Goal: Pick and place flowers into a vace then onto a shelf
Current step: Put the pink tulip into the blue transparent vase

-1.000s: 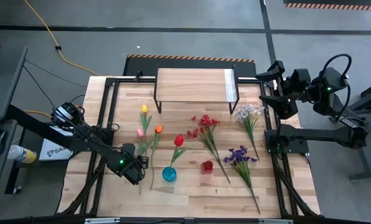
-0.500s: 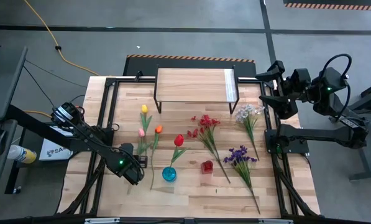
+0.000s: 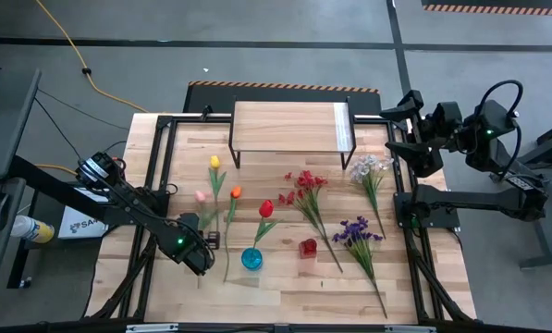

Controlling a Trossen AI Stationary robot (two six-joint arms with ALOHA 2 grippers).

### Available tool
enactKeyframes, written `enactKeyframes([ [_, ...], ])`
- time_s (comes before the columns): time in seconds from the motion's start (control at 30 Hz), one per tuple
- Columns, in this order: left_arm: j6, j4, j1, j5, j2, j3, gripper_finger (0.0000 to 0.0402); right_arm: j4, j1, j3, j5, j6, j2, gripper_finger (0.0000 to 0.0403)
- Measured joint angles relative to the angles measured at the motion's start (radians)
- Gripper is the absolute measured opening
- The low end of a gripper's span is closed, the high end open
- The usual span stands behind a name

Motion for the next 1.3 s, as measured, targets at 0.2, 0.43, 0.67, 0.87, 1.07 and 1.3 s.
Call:
enactKeyframes([
  [0.2,-0.019,-0.007,0.000,-0.001,0.001,0.000,0.0020,0.000,0.000,0.000,0.000,0.000,0.000,0.0353],
  [0.43,-0.022,-0.057,-0.001,-0.034,0.007,0.040,0.0020,0.000,0.000,0.000,0.000,0.000,0.000,0.0353],
  [0.67,-0.022,-0.201,0.000,-0.070,0.005,0.157,0.0020,0.000,0.000,0.000,0.013,-0.005,0.000,0.0354],
  [0.87,-0.019,-0.438,0.000,-0.152,0.004,0.330,0.0020,0.000,-0.001,0.000,0.013,-0.008,0.000,0.0353],
  [1.07,0.015,-0.727,-0.001,-0.268,0.002,0.550,0.0020,0.000,-0.001,0.000,0.013,-0.008,0.000,0.0354],
  [1.3,0.108,-0.725,-0.029,-0.514,-0.031,0.660,0.0020,0.000,-0.001,0.000,0.014,-0.008,0.000,0.0353],
])
